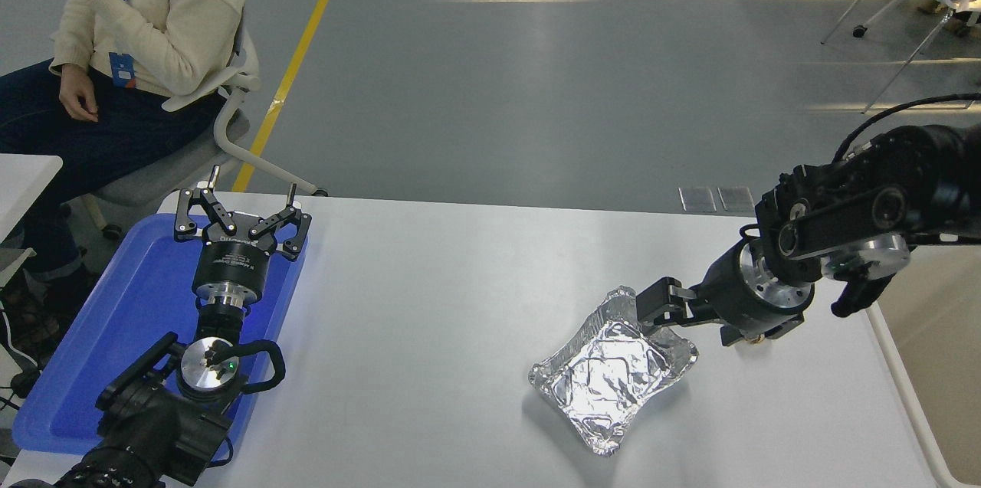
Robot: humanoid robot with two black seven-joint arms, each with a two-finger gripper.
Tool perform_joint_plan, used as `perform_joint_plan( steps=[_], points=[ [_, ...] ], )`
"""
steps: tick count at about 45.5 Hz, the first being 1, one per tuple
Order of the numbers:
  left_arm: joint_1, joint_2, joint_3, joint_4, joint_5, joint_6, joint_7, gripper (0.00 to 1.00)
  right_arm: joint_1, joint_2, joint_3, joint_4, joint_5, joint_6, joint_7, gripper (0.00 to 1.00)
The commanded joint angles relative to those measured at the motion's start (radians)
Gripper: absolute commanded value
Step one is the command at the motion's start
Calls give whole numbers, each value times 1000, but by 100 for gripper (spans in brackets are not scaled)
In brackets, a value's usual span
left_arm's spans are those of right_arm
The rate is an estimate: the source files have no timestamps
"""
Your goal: Pick up foil plate and place in dustbin
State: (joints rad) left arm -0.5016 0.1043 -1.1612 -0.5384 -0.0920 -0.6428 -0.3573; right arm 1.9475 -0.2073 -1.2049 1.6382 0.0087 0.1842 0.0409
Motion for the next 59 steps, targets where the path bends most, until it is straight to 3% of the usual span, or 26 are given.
perform_joint_plan(
  steps=[1, 15, 31, 59],
  points=[
    [0, 0, 0, 0, 0, 0, 0, 100, -113, -3, -2, -8, -1, -109, -1, 100],
    [0, 0, 0, 0, 0, 0, 0, 100, -272, 0, 5, -35, 17, -235, -7, 100],
    [0, 0, 0, 0, 0, 0, 0, 100, -400, 12, 83, -106, 94, -374, -91, 100],
    [0, 0, 0, 0, 0, 0, 0, 100, -562, 48, 199, -245, 192, -569, -119, 100]
  ],
)
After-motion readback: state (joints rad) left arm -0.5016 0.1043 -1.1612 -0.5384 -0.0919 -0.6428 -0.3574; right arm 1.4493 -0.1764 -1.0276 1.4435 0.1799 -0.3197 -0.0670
